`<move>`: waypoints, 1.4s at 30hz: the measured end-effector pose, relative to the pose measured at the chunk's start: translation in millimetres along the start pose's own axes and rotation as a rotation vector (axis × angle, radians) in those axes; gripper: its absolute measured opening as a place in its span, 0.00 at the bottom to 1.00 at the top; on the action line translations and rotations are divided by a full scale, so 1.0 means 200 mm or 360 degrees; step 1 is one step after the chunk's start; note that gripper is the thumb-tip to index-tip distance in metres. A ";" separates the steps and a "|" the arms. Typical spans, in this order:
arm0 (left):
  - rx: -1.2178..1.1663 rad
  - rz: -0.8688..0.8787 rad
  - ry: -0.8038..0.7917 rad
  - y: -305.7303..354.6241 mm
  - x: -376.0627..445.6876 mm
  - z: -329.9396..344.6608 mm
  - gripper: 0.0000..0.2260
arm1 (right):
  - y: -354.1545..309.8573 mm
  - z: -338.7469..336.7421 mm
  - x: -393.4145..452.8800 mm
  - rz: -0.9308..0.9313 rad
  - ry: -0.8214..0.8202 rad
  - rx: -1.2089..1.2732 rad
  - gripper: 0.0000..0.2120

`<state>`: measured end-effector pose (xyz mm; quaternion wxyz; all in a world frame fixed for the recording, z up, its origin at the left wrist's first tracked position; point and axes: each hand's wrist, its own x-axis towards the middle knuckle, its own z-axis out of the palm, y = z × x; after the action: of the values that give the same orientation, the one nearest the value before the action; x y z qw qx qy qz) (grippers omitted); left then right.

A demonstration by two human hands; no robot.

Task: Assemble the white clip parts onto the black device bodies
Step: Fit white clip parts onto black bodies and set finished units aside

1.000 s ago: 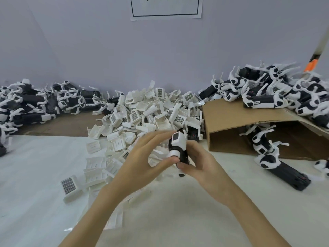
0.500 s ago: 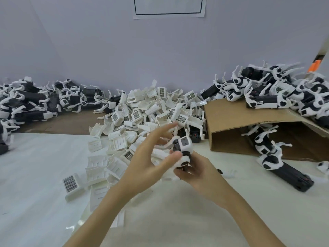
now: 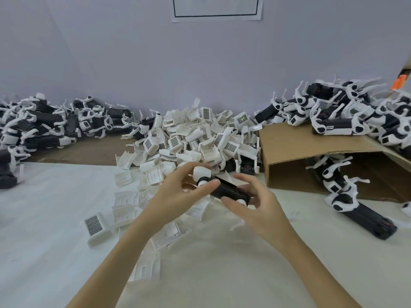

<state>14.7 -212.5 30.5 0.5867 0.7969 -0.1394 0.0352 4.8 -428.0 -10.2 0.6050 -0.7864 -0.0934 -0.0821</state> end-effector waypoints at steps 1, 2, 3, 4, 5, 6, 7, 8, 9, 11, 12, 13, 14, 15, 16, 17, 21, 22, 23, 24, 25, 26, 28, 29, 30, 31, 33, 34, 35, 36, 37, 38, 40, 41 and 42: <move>-0.0035 -0.0012 0.0002 -0.01 0.00 0.00 0.19 | 0.00 -0.01 0.00 -0.0016 -0.0016 0.0013 0.29; -0.0082 -0.0016 0.0003 -0.01 0.00 -0.01 0.18 | 0.00 -0.02 0.00 -0.0035 -0.0048 0.0011 0.31; -0.0123 -0.0008 -0.0006 -0.02 0.00 -0.02 0.18 | 0.00 -0.02 0.01 -0.0062 -0.0077 -0.0013 0.32; -0.0133 0.0037 -0.0032 -0.03 0.01 -0.03 0.18 | -0.01 -0.03 0.01 -0.0103 -0.0090 -0.0054 0.33; -0.0103 0.0124 -0.0075 -0.04 0.01 -0.06 0.21 | -0.01 -0.03 0.01 -0.0167 -0.0077 -0.0107 0.34; -0.0036 0.0222 -0.0121 -0.06 0.01 -0.08 0.25 | -0.01 -0.04 0.00 -0.0250 -0.0040 -0.0165 0.36; 0.0055 0.0306 -0.0154 -0.07 0.02 -0.10 0.29 | -0.01 -0.04 0.00 -0.0345 0.0001 -0.0229 0.39; 0.0166 0.0371 -0.0176 -0.08 0.02 -0.11 0.33 | -0.01 -0.04 0.00 -0.0438 0.0035 -0.0286 0.40; 0.0290 0.0428 -0.0195 -0.10 0.02 -0.10 0.36 | 0.00 -0.04 -0.01 -0.0520 0.0055 -0.0335 0.42; 0.0532 0.0546 -0.0175 -0.11 0.02 -0.08 0.38 | 0.00 -0.02 -0.01 -0.0630 0.0074 -0.0408 0.42; 0.0604 0.0599 -0.0121 -0.11 0.02 -0.06 0.36 | 0.01 -0.01 -0.01 -0.0654 0.0074 -0.0416 0.41; 0.0622 0.0642 -0.0049 -0.11 0.02 -0.06 0.33 | 0.01 0.00 -0.01 -0.0641 0.0059 -0.0380 0.42; 0.0599 0.0670 0.0030 -0.12 0.02 -0.06 0.30 | 0.01 0.01 -0.01 -0.0594 0.0027 -0.0293 0.42; 0.0552 0.0671 0.0109 -0.12 0.01 -0.06 0.27 | 0.01 0.01 -0.01 -0.0528 -0.0008 -0.0178 0.43; 0.0485 0.0629 0.0186 -0.11 0.01 -0.07 0.26 | 0.02 0.02 0.00 -0.0455 -0.0036 -0.0077 0.43; 0.0403 0.0548 0.0265 -0.11 0.01 -0.07 0.26 | 0.02 0.02 0.00 -0.0382 -0.0055 -0.0028 0.42; -0.0068 0.0177 0.0621 -0.08 0.04 -0.07 0.27 | 0.10 0.02 0.00 -0.0318 -0.0202 -0.0670 0.26; -0.0141 0.0104 0.0675 -0.07 0.04 -0.07 0.27 | 0.13 0.03 -0.01 -0.0312 -0.0309 -0.0921 0.24; -0.0164 0.0045 0.0706 -0.07 0.05 -0.07 0.27 | 0.16 0.03 -0.01 -0.0287 -0.0402 -0.1100 0.25; -0.0151 0.0006 0.0721 -0.08 0.05 -0.08 0.27 | 0.17 0.04 0.00 -0.0255 -0.0441 -0.1177 0.25; -0.0131 -0.0013 0.0723 -0.08 0.05 -0.08 0.26 | 0.17 0.04 0.00 -0.0234 -0.0412 -0.1167 0.24; -0.0124 -0.0020 0.0715 -0.08 0.05 -0.07 0.26 | 0.16 0.04 0.01 -0.0230 -0.0336 -0.1109 0.22; -0.0137 -0.0035 0.0702 -0.07 0.04 -0.06 0.27 | 0.15 0.04 0.03 -0.0211 -0.0195 -0.1066 0.19; -0.0138 -0.0051 0.0704 -0.08 0.05 -0.06 0.27 | 0.15 0.04 0.03 -0.0176 -0.0171 -0.1100 0.20; -0.0142 -0.0072 0.0704 -0.08 0.05 -0.06 0.26 | 0.16 0.03 0.03 -0.0134 -0.0169 -0.1145 0.23; -0.0155 -0.0098 0.0703 -0.08 0.05 -0.05 0.26 | 0.16 0.02 0.02 -0.0086 -0.0183 -0.1183 0.24; -0.0199 -0.0150 0.0688 -0.08 0.05 -0.05 0.24 | 0.17 0.00 0.02 -0.0002 -0.0199 -0.1158 0.25; -0.0218 -0.0169 0.0688 -0.09 0.05 -0.06 0.24 | 0.16 -0.01 0.02 0.0030 -0.0190 -0.1075 0.23; -0.0236 -0.0175 0.0692 -0.09 0.05 -0.06 0.24 | 0.14 -0.01 0.03 0.0067 -0.0157 -0.0940 0.22; -0.0256 -0.0179 0.0695 -0.08 0.05 -0.06 0.23 | 0.13 -0.03 0.03 0.0115 -0.0098 -0.0763 0.20; -0.0282 -0.0184 0.0693 -0.08 0.05 -0.06 0.23 | 0.11 -0.03 0.04 0.0170 -0.0018 -0.0566 0.20; -0.0313 -0.0194 0.0686 -0.08 0.05 -0.06 0.22 | 0.09 -0.04 0.05 0.0227 0.0055 -0.0341 0.21; -0.0356 -0.0214 0.0654 -0.07 0.05 -0.05 0.24 | 0.06 -0.06 0.06 0.0344 0.0086 0.0153 0.27; -0.0345 -0.0218 0.0621 -0.06 0.05 -0.05 0.27 | 0.05 -0.07 0.06 0.0403 0.0051 0.0333 0.29; -0.0321 -0.0218 0.0562 -0.07 0.04 -0.05 0.29 | 0.04 -0.08 0.06 0.0439 0.0017 0.0433 0.29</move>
<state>27.3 -200.5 23.6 0.6798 0.7233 0.0173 0.1203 17.2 -444.5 -10.0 0.7117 -0.7024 0.0083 0.0109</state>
